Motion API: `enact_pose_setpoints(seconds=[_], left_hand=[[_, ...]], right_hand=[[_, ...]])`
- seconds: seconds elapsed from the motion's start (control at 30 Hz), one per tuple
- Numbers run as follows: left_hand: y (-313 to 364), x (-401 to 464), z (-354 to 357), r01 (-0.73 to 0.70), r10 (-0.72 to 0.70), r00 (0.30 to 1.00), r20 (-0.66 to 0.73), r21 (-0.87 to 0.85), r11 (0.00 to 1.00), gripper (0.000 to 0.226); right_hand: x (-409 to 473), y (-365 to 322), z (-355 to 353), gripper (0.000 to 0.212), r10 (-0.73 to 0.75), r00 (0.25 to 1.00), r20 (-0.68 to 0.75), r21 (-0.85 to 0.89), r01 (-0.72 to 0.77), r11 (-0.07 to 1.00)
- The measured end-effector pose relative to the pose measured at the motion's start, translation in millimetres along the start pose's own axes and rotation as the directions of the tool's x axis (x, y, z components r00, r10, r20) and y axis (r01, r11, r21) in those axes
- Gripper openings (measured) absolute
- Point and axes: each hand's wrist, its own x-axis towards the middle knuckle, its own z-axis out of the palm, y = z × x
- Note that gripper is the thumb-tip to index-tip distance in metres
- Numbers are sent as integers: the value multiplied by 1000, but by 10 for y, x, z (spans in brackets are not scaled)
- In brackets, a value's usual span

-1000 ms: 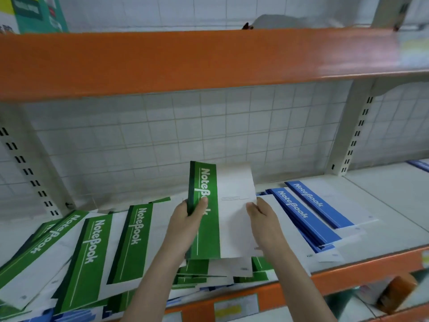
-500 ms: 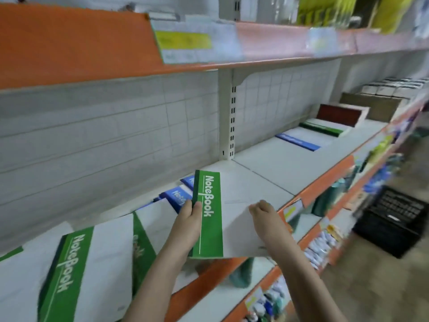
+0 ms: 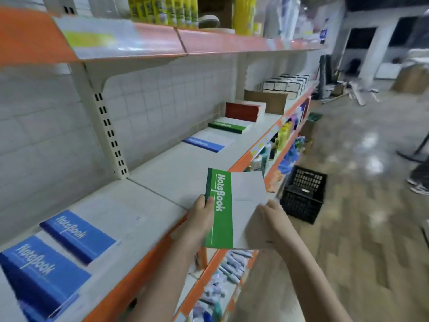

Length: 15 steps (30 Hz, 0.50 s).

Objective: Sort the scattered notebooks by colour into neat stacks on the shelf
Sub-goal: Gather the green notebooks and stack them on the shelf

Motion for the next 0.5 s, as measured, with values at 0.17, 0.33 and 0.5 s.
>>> enact_pose_setpoints(seconds=[0.17,0.33,0.5], left_hand=[[181,183,729,19,-24,992,122,36,999,38],[275,344,1352,5,-16,984,180,60,998,41],[350,525,1840,10,-16,971,240,26,1000,34]], right_hand=[[411,212,-581,24,9,995,-96,-4,-10,1000],[673,442,-1073,24,67,980,-188,26,-63,998],[888,614,-1442,21,137,963,-231,46,-129,991]])
